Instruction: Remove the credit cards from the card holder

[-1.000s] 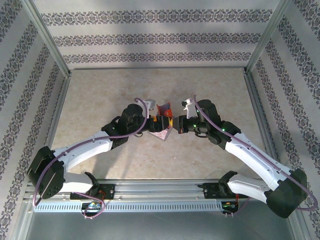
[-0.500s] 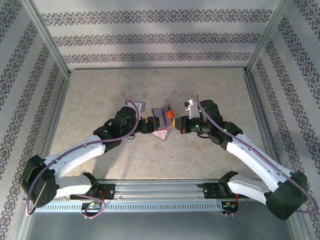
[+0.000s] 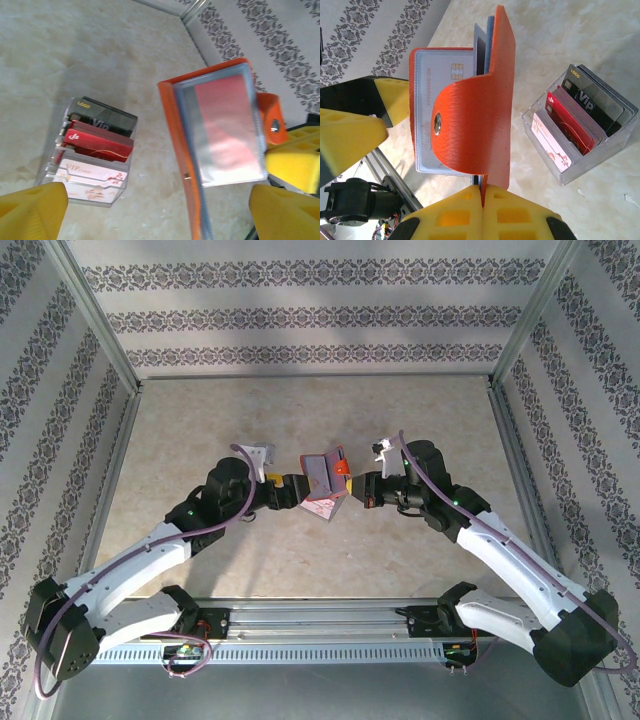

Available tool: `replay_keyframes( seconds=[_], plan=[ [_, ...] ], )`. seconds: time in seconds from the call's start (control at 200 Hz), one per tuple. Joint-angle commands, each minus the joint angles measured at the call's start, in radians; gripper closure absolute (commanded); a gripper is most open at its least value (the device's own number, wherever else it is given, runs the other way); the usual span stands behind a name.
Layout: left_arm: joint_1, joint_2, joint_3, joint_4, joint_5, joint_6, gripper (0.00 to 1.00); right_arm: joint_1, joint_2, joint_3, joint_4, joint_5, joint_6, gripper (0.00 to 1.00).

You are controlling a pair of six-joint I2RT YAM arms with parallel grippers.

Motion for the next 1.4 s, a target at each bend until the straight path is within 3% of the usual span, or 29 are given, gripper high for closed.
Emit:
replay_keyframes(
  seconds=[0.0,0.16,0.28,0.465,0.59,0.76,0.914,1.124,1.394],
  plan=[
    [0.010,-0.004,-0.029,0.117,0.063,-0.056,0.05,-0.005,-0.017,-0.011,0.050,-0.024,0.009,1.00],
    [0.010,0.071,-0.012,0.176,0.109,-0.093,0.06,-0.004,-0.014,-0.011,0.061,-0.045,0.014,1.00],
    [0.009,0.118,-0.002,0.188,0.111,-0.100,0.14,0.001,-0.012,-0.016,0.087,-0.066,0.025,1.00],
    [0.010,0.148,-0.001,0.231,0.126,-0.119,0.39,0.002,-0.005,-0.034,0.129,-0.103,0.038,1.00],
    [0.010,0.138,-0.011,0.245,0.120,-0.129,0.67,-0.001,-0.003,-0.034,0.097,-0.073,0.012,1.00],
    [0.010,0.121,-0.016,0.260,0.128,-0.141,0.78,-0.018,-0.009,-0.043,0.086,-0.058,-0.003,1.00],
    [0.010,0.122,-0.028,0.330,0.174,-0.151,0.88,-0.035,-0.023,-0.046,0.074,-0.038,-0.015,0.85],
    [0.009,0.122,-0.030,0.367,0.199,-0.157,1.00,-0.051,-0.025,-0.041,0.018,0.004,-0.059,0.81],
    [0.010,0.142,-0.019,0.377,0.211,-0.157,1.00,-0.046,-0.014,-0.037,0.035,-0.031,-0.057,0.47]
  ],
)
